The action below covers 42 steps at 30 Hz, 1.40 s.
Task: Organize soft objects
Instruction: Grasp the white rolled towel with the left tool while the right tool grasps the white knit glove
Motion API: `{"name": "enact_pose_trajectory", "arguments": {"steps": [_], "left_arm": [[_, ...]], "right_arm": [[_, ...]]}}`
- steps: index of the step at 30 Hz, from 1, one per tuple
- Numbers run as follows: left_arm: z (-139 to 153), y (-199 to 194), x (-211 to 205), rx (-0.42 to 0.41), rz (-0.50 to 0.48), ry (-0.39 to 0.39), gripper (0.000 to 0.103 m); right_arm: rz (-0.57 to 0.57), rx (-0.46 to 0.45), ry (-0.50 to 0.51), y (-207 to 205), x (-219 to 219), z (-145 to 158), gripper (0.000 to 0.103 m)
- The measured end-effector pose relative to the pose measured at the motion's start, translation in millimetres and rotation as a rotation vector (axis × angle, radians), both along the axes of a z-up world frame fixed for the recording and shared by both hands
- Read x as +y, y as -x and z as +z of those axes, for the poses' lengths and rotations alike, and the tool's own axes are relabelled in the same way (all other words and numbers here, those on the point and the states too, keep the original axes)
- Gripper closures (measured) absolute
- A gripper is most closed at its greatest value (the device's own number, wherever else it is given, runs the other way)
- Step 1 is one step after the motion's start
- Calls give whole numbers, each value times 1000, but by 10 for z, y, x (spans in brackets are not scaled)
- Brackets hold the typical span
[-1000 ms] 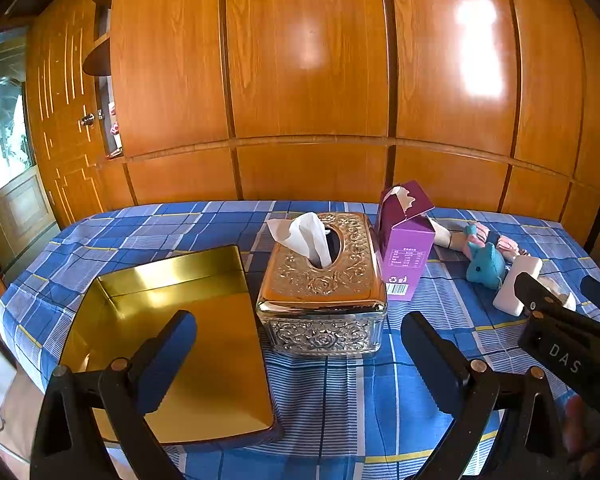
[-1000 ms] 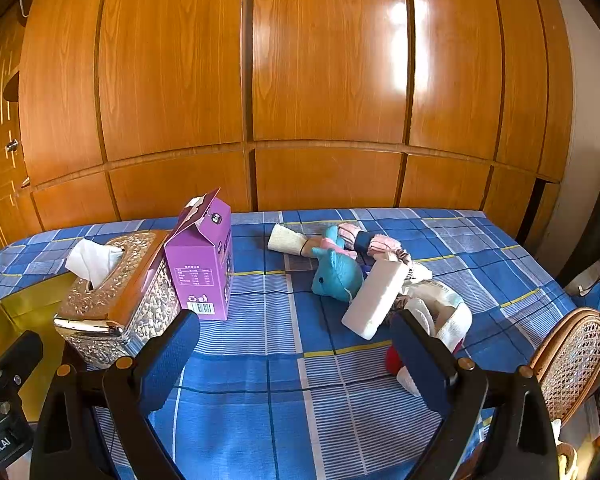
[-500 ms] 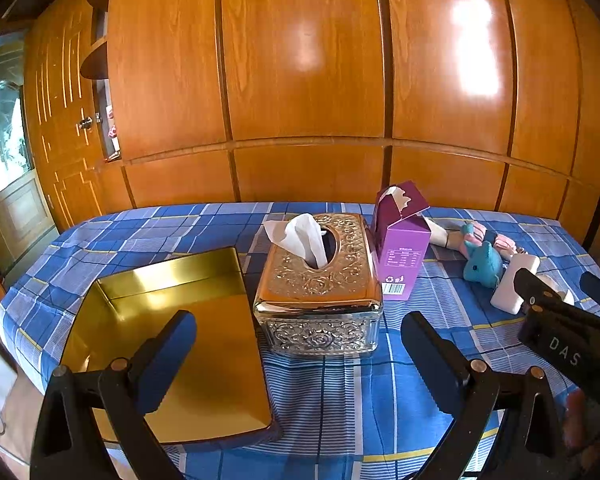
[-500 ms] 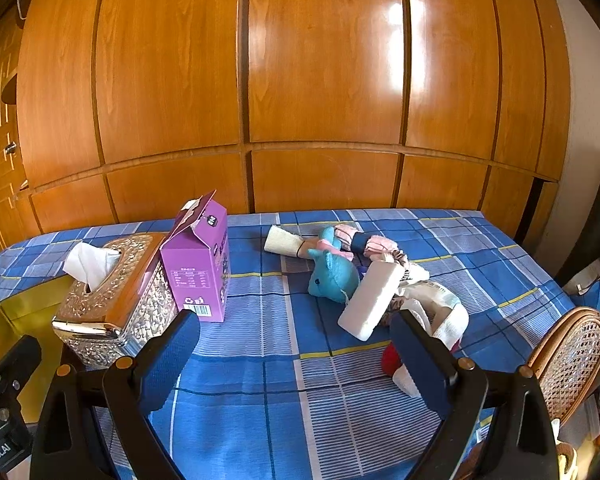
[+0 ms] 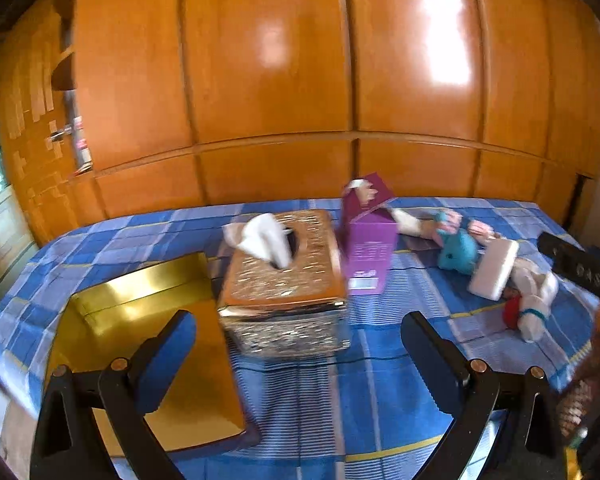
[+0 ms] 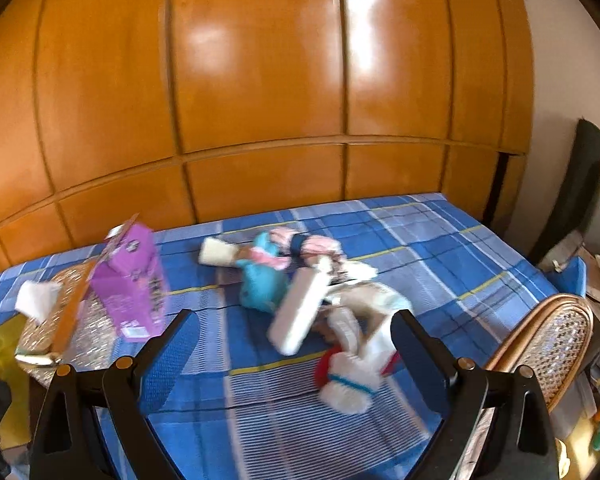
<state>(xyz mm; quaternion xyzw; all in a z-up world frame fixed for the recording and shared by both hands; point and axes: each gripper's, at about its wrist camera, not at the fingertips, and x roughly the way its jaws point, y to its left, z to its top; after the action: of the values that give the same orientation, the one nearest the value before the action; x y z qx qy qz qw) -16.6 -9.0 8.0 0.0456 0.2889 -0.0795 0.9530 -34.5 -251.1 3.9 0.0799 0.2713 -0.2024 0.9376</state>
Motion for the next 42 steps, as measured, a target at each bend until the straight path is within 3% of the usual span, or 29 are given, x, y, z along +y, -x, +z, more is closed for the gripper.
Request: {"name": "enact_pose_trajectory", "arguments": {"steps": [8, 17, 19, 24, 36, 37, 38, 39, 42], "left_arm": [[116, -194, -409, 56, -230, -7, 0], [47, -476, -1224, 120, -452, -47, 1], [-18, -548, -1459, 128, -493, -73, 7], [-234, -730, -1997, 184, -576, -132, 34], [-762, -1291, -2836, 314, -587, -206, 39], [-800, -1331, -2875, 326, -588, -208, 43], [-838, -1375, -2905, 349, -597, -199, 67], [-865, -1414, -2922, 376, -604, -189, 75], [-797, -1471, -2840, 396, -616, -113, 78]], "right_arm": [[-110, -10, -68, 189, -742, 77, 5], [-218, -11, -118, 383, -1291, 36, 5], [-216, -4, -133, 378, -1342, 1, 5], [-207, 14, -147, 348, -1413, -91, 5], [-187, 64, -200, 265, -1601, -250, 5], [-177, 71, -202, 242, -1603, -256, 5], [-169, 76, -206, 225, -1602, -261, 5], [-155, 82, -213, 204, -1599, -268, 6], [-109, 103, -234, 152, -1584, -282, 15]]}}
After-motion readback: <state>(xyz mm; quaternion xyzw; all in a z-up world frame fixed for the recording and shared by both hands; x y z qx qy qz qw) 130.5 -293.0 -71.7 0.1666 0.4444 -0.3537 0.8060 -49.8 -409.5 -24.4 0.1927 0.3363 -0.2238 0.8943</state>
